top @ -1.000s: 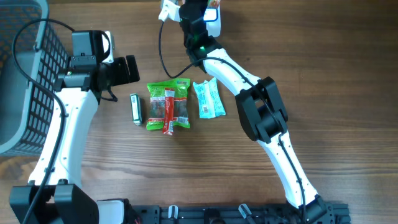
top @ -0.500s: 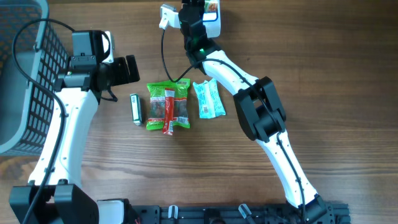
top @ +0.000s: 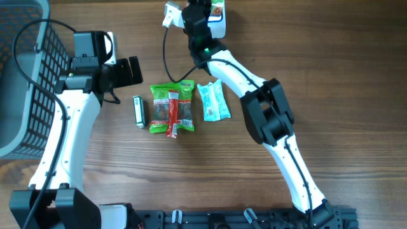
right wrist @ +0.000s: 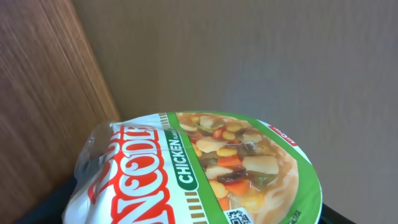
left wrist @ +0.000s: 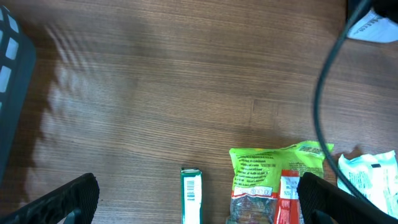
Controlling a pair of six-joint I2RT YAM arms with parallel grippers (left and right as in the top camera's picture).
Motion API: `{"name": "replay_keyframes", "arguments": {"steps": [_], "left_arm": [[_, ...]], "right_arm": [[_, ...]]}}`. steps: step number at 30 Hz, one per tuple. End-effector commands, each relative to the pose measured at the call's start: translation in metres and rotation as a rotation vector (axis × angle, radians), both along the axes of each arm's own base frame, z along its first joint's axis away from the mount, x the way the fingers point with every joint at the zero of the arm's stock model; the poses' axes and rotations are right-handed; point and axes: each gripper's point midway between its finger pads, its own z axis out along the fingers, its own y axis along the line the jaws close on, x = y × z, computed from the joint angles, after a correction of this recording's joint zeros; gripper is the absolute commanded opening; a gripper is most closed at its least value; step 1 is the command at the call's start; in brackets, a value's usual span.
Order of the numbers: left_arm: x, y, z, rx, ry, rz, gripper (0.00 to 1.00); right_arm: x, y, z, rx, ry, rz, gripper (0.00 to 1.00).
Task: Scan the item barcode
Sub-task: 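Hold the cup noodle lid-side over the white scanner, then carry the cup noodle right and set it down on the table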
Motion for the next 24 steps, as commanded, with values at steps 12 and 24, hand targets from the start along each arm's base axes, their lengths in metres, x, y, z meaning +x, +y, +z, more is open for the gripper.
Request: {"name": "replay_keyframes", "arguments": {"steps": [12, 24], "left_arm": [[0.001, 0.002, 0.001, 0.009, -0.003, 0.005, 1.0], [0.001, 0.002, 0.001, 0.009, -0.003, 0.005, 1.0]], "right_arm": [[-0.12, -0.102, 0.21, 0.766, 0.236, -0.306, 0.46], [-0.197, -0.288, 0.144, 1.087, 0.716, -0.802, 0.46]]}}
